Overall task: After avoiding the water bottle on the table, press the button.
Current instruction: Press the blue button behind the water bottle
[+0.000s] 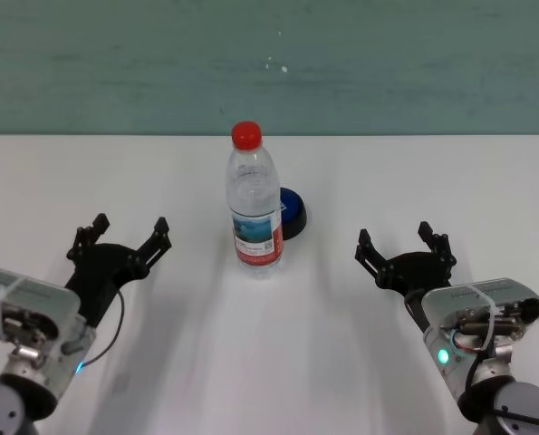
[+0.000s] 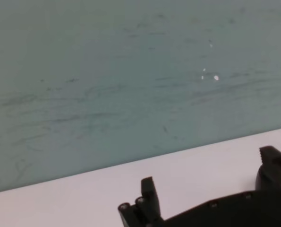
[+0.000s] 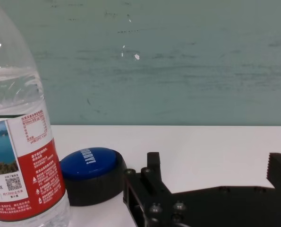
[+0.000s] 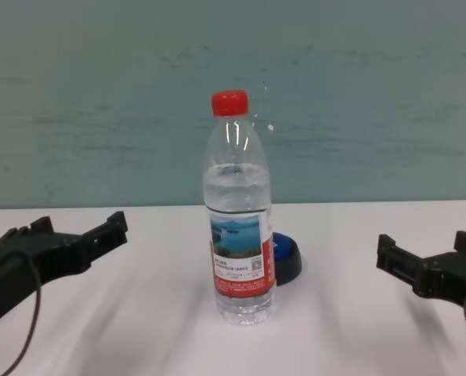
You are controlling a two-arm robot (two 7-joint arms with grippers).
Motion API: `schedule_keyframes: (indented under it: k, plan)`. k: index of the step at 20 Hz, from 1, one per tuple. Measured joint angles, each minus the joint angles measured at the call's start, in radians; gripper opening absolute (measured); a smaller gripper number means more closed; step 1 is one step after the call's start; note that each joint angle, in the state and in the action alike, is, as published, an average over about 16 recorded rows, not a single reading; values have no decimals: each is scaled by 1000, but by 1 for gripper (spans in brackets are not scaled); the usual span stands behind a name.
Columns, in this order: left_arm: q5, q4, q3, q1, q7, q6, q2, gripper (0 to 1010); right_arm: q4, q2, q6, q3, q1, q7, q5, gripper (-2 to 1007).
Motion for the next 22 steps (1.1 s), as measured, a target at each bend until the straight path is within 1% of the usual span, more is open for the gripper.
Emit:
schedule_keyframes:
  k: [12,22]
  plan:
    - [-11,-87,-11,83,-26,-1,22,1010,0,0,0,0,0,0,0,1004]
    - [-21,-129,-3,133,-40,0,37,1010,0,0,0,0,0,0,0,1004]
